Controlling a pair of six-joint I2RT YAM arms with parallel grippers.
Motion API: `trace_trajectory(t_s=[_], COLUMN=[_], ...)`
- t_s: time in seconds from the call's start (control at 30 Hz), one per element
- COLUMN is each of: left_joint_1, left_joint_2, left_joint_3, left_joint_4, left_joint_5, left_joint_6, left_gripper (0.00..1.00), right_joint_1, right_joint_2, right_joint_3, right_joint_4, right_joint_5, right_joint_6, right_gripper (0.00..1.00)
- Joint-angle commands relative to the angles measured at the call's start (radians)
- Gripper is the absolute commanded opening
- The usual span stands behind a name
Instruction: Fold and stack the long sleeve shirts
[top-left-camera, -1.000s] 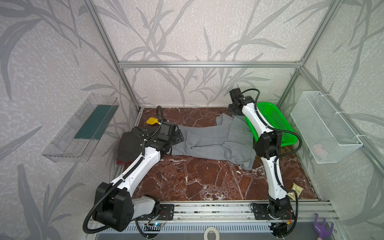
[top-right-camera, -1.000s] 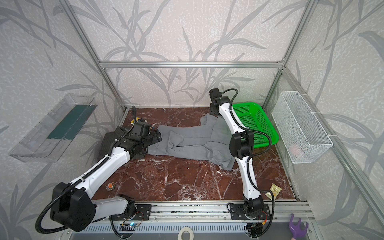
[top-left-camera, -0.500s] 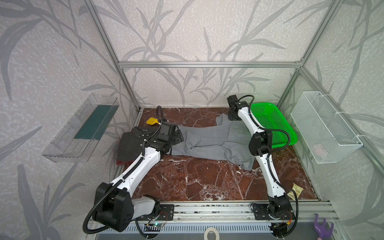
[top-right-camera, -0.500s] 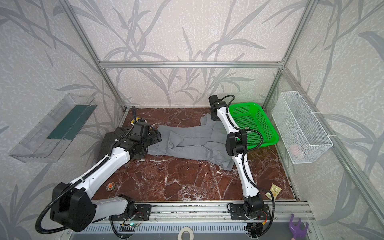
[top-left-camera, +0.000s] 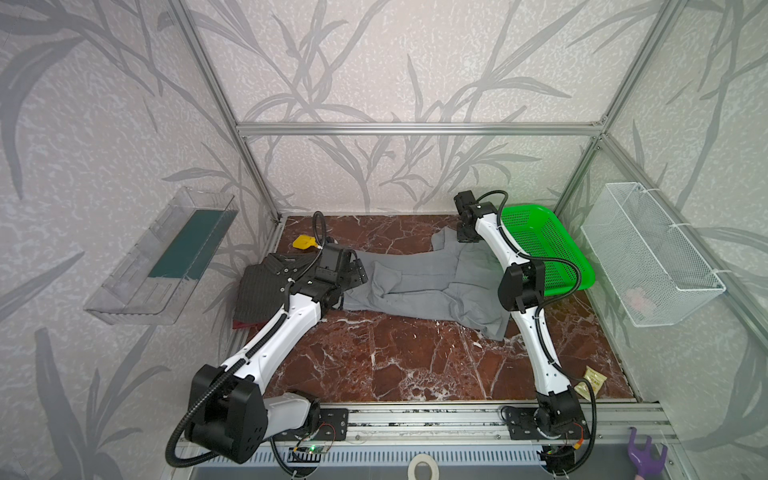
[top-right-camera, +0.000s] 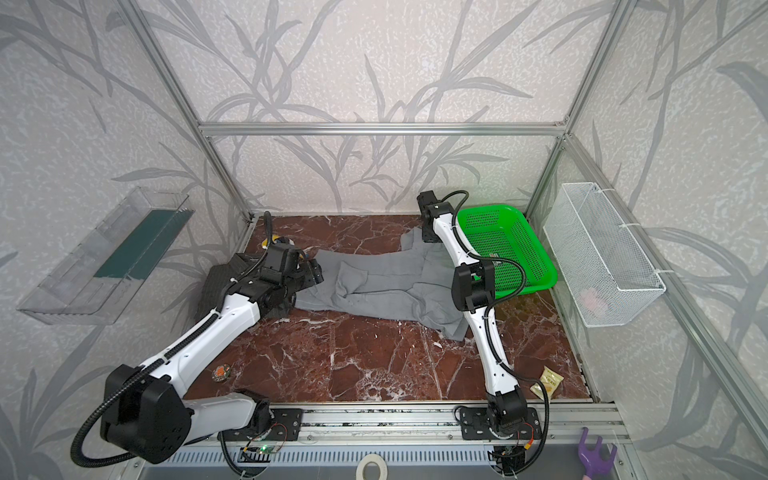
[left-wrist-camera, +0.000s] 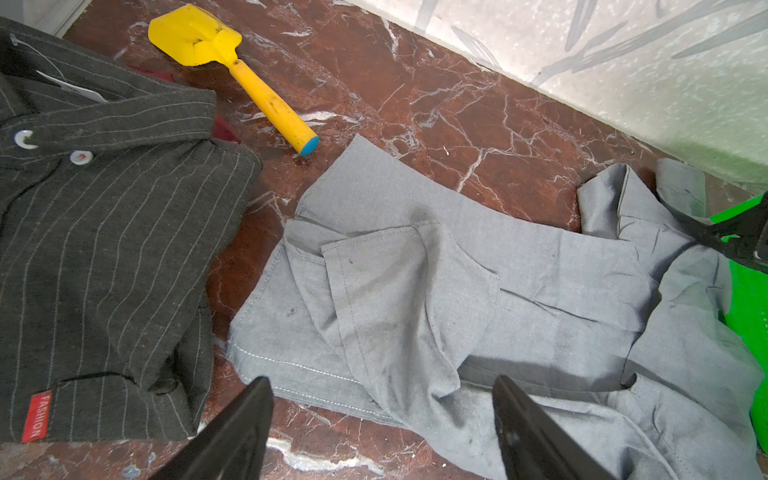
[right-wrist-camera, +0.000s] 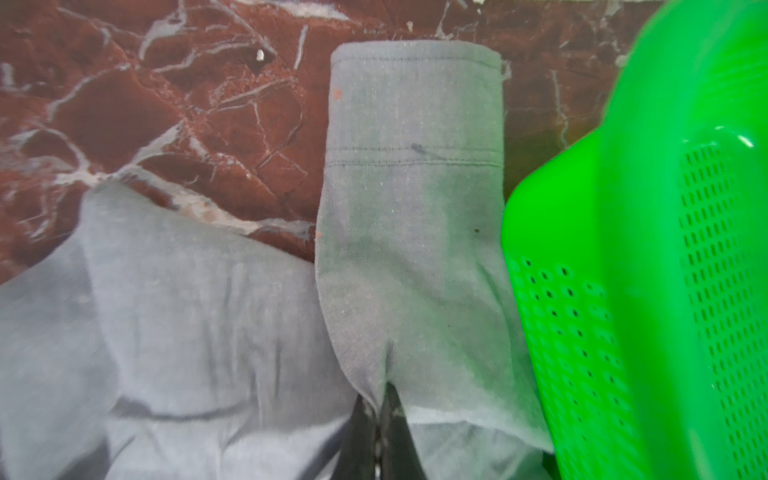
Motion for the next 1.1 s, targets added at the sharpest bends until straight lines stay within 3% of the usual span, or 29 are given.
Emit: trace_trajectory(t_s=[0.0, 0.27, 0.4, 0.57, 0.7, 0.8, 1.07], left_joint_1=[0.004, 0.004, 0.004, 0.000, 0.000, -0.002, -0.004], left_joint_2=[-0.035, -0.060, -0.075, -0.096, -0.113, -0.126, -0.125], left_joint_3=[-0.003, -0.011, -0.016, -0.027, -0.055, -0.072, -0.094], left_joint_4=[-0.001, 0.002, 0.000, -0.008, -0.014, -0.013, -0.046], left_joint_5=[-0.010, -0.007, -0.014, -0.026, -0.026, -0.028, -0.037], left_joint_6=[0.017, 0.011, 0.000, -0.020, -0.050, -0.073, -0.120], left_gripper=[0.83, 0.83, 0.83, 0.83, 0.83, 0.82, 0.78], right_joint_1=[0.009, 0.070, 0.113, 0.272, 0.402, 0.559, 0.974], right_joint_2=[-0.190, -0.736, -0.989, -1.320, -1.547, -1.656, -1.761], right_joint_3=[-0.057, -0.809, -1.113, -1.459, -1.611, -1.658, -1.710], right_joint_4=[-0.054, 0.349, 0.412, 0.442, 0.337, 0.220, -0.010], right_joint_5=[-0.007, 0.004, -0.012, 0.055, 0.051, 0.098, 0.119], right_joint_6=[0.025, 0.043, 0.084, 0.140, 0.240, 0.351, 0.642], right_gripper=[0.00, 0.00, 0.00, 0.00, 0.00, 0.00, 0.00])
